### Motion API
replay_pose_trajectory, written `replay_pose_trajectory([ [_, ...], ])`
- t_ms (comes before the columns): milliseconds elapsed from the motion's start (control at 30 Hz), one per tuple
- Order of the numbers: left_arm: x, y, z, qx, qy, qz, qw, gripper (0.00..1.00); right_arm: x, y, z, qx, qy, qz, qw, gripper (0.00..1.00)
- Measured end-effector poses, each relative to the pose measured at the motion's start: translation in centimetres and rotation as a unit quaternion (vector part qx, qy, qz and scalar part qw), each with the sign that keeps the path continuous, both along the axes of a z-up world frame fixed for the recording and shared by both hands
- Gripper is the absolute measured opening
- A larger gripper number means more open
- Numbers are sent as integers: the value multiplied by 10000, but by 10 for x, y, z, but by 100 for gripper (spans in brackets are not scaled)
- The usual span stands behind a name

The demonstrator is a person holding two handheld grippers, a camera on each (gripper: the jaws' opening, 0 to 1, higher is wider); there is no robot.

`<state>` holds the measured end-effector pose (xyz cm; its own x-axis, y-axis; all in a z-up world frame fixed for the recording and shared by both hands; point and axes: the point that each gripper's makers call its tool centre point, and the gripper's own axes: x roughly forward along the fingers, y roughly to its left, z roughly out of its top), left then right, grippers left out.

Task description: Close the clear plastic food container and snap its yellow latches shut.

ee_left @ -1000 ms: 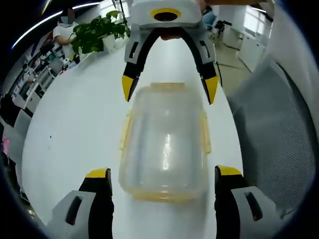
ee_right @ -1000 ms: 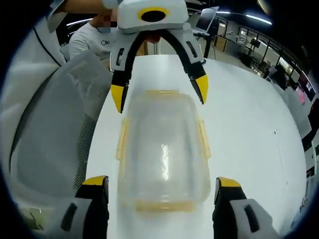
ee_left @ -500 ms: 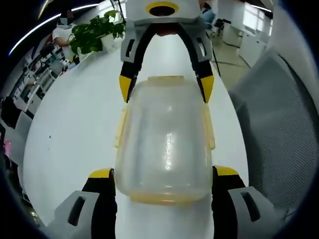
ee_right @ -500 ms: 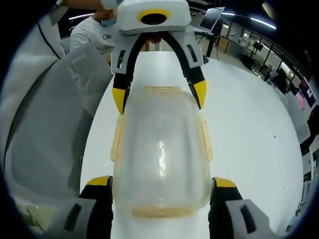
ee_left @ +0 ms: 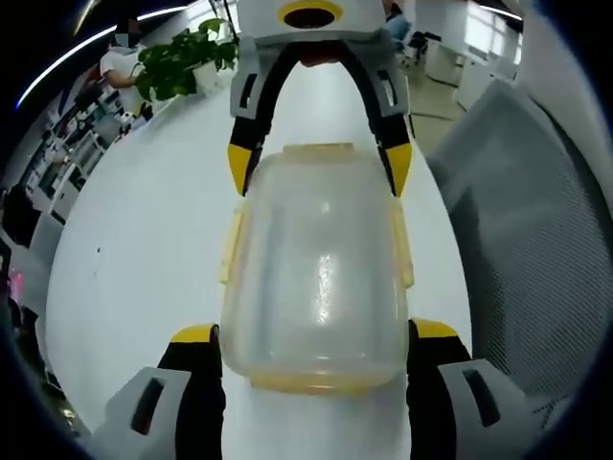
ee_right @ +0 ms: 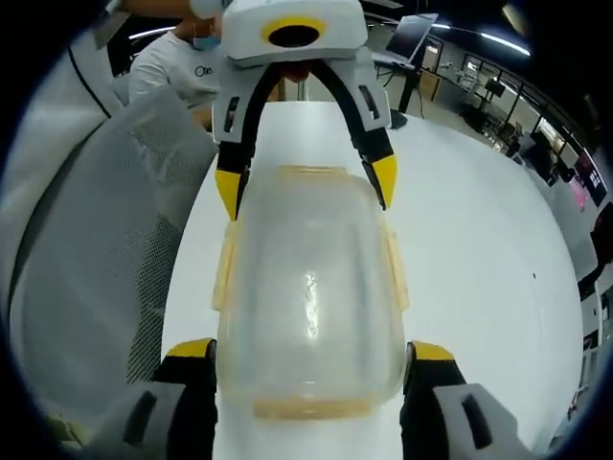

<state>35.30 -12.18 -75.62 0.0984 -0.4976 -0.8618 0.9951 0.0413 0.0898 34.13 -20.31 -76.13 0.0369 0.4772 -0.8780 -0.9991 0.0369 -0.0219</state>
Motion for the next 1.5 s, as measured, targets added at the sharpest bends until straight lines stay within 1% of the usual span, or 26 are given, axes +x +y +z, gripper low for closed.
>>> replay_pose_trajectory([
  [100,-2,16,-1,-3,-6,16,10000,76,-2,15,0,-17,-15,14,10000,79],
  [267,-6,47,-1,99,-14,58,9999,76,-5,47,0,-2,-26,55,10000,79],
  [333,-7,62,-1,156,-17,86,9998,76,-6,62,0,-12,-23,70,10000,79],
  [433,-10,78,-2,228,-15,91,9997,76,-9,81,0,-53,-34,92,9999,79],
  [467,-11,85,-2,246,-4,111,9996,76,-10,84,0,-64,-36,100,9999,79],
  [533,-12,90,-2,224,3,125,9997,76,-11,89,0,-73,-30,112,9999,79],
  [633,-12,90,-1,174,2,126,9998,76,-10,89,-1,-119,-28,103,9999,79],
  [800,-10,89,-2,283,2,59,9996,76,-9,88,-1,-133,-10,57,9999,79],
  [900,-5,90,-2,286,-4,36,9996,76,-5,88,-2,-144,-10,26,9999,79],
  [1200,19,90,-2,284,-3,60,9996,76,21,88,-2,-196,-12,61,9998,79],
  [1500,51,89,-2,311,12,77,9995,76,51,87,-2,-189,-13,81,9998,79],
])
